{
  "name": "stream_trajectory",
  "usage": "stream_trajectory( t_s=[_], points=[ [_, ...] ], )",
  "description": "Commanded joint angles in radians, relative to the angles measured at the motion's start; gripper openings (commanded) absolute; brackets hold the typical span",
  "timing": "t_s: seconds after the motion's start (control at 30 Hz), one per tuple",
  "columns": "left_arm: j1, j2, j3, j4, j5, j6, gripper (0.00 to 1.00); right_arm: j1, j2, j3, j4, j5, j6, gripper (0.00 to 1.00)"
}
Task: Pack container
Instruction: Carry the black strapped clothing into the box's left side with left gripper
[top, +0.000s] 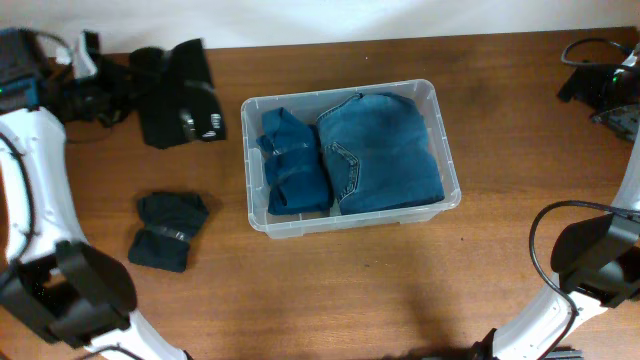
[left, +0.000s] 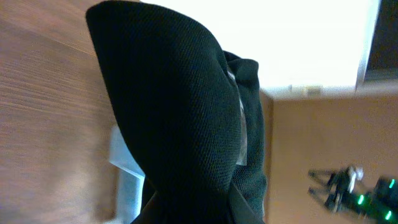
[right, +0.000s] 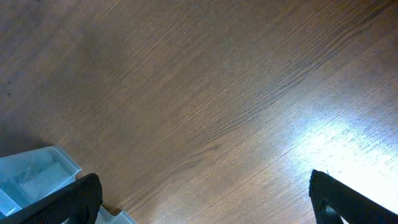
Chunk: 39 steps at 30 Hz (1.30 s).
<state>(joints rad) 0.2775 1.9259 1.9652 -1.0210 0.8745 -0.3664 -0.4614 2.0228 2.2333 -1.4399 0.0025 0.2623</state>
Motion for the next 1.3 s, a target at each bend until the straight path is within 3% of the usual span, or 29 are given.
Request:
stream_trajectory(
  t_s=[0.0,0.17,0.43,0.7,1.0,1.27],
  points=[
    [-0.127,-0.059,0.017,-0.068,-0.166,0.023,0.01,-0.002,0.0,-0.003,0.0,0.005,0.008,0.99],
    [-0.329,-0.041,-0.006,-0.169,-0.397,-0.052,0.01,-0.002,0.0,-0.003,0.0,0.005,0.008,0.99],
    [-0.556,-0.035,-0.092,-0.071,-0.552,-0.184,0.01,-0.002,0.0,-0.003,0.0,0.005,0.008,0.99],
    [-0.596,-0.034,-0.138,-0.055,-0.71,-0.349,0.01,-0.002,0.0,-0.003,0.0,0.005,0.008,0.98],
    [-0.634,-0.022,-0.211,0.069,-0.716,-0.348,0.01,-0.002,0.0,-0.003,0.0,0.006,0.008,0.99],
    [-0.635,-0.02,-0.241,0.075,-0.727,-0.32,0.01,-0.002,0.0,-0.003,0.0,0.006,0.008,0.98]
  ],
)
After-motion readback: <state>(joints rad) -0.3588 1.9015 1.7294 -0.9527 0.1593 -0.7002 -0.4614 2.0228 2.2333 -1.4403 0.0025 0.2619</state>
